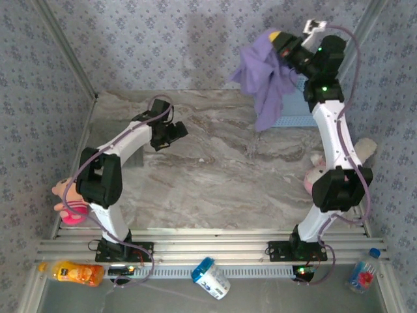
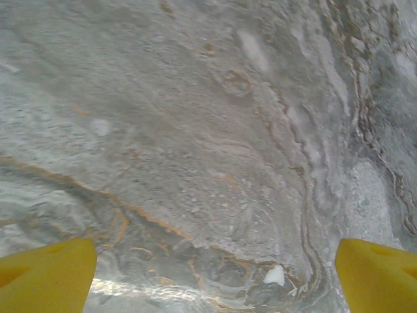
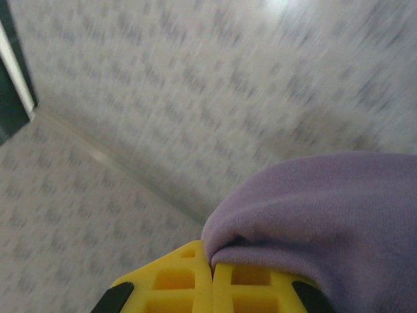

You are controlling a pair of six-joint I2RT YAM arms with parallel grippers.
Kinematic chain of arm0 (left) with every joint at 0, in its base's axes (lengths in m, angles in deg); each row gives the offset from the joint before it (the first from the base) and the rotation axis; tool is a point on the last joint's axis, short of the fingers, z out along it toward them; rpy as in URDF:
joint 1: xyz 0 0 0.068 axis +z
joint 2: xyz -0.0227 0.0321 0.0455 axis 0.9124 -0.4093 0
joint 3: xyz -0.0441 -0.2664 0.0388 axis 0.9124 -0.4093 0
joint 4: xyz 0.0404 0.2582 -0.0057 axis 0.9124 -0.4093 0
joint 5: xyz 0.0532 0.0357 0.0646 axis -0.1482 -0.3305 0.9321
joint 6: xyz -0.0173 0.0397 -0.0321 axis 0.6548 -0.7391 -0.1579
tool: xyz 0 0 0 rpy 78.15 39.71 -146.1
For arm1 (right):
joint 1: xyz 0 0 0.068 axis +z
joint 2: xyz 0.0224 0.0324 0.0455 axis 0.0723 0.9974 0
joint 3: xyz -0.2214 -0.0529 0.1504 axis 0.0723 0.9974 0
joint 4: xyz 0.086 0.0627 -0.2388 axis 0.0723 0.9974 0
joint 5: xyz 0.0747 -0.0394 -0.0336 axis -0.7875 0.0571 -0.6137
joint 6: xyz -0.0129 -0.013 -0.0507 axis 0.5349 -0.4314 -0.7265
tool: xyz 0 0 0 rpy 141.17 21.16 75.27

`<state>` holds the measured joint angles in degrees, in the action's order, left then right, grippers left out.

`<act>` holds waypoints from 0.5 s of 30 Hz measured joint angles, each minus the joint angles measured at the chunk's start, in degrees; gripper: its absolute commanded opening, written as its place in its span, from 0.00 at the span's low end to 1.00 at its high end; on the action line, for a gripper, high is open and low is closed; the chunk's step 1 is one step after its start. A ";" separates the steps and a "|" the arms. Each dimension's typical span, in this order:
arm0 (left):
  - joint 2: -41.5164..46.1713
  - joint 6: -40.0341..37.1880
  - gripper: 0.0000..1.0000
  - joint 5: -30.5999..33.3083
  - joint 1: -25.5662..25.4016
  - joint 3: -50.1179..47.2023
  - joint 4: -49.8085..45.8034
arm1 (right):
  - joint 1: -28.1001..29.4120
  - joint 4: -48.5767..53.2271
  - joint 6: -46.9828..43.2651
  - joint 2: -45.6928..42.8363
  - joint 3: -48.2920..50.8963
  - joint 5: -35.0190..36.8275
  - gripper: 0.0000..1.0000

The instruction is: Fold and stack the mixed laundry pile

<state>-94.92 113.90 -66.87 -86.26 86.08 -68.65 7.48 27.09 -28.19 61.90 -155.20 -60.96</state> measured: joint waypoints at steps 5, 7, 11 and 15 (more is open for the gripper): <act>4.35 1.70 0.95 2.32 0.33 -3.96 0.17 | 5.18 6.82 -3.74 -8.17 12.72 -3.10 0.14; 5.99 2.34 0.95 2.71 0.13 -5.66 0.50 | 4.44 10.75 -5.46 -10.49 19.04 -2.97 0.19; 8.79 3.19 0.95 3.63 -0.72 -9.31 1.03 | -0.87 20.79 -10.54 -12.02 33.55 2.36 0.46; 10.32 3.61 0.95 3.87 -3.08 -11.69 0.90 | -4.87 32.15 -17.18 -11.98 43.30 12.44 0.49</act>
<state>-84.60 117.51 -63.00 -89.35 74.39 -67.75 2.61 59.24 -45.37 49.92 -111.90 -48.53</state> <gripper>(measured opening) 0.949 0.473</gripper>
